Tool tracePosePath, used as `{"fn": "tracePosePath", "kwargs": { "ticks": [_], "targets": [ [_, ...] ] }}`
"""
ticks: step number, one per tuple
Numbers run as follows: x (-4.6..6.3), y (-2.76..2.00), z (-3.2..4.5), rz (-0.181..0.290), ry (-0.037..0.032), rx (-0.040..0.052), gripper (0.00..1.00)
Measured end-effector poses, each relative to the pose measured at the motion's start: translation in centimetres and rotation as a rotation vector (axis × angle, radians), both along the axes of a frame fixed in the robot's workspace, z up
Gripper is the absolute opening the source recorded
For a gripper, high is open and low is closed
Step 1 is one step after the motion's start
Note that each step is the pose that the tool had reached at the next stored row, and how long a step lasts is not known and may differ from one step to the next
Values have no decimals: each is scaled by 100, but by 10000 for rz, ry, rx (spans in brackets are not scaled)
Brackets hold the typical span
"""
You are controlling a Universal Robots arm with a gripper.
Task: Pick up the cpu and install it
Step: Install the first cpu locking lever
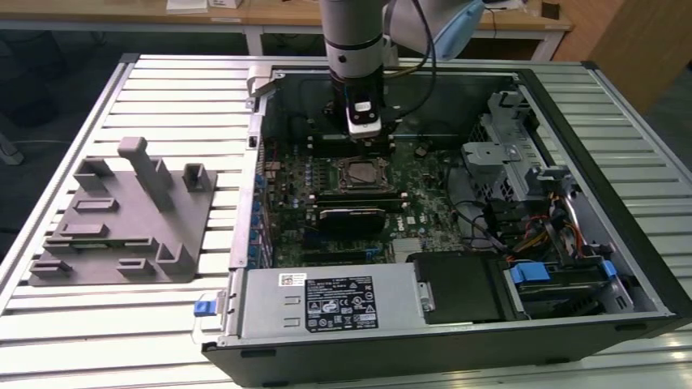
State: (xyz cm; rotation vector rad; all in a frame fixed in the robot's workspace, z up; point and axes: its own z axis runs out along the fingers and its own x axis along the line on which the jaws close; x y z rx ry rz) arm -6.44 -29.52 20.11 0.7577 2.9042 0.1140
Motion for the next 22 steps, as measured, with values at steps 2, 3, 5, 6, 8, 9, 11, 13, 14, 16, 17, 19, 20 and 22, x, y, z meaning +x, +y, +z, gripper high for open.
{"fn": "tracePosePath", "kwargs": {
  "ticks": [2,3,5,6,8,9,11,13,14,16,17,19,20,22],
  "targets": [
    [1,0,-4,-1,-9,-2,11],
    [3,1,-7,-1,-14,-3,11],
    [7,1,-11,-3,-22,-5,11],
    [7,0,-12,-3,-27,-6,11],
    [8,0,-13,-2,-28,-10,11],
    [8,0,-13,-1,-29,-11,11],
    [10,0,-14,0,-29,-10,11],
    [16,-1,-16,-1,-29,-9,11],
    [19,-1,-18,-1,-30,-9,11],
    [22,-2,-22,-2,-30,-9,11],
    [22,-2,-24,-3,-30,-10,11],
    [27,-5,-27,-1,-29,-10,11],
    [29,-8,-28,-1,-30,-9,11],
    [31,-12,-30,-1,-30,-9,11]
  ]
}}
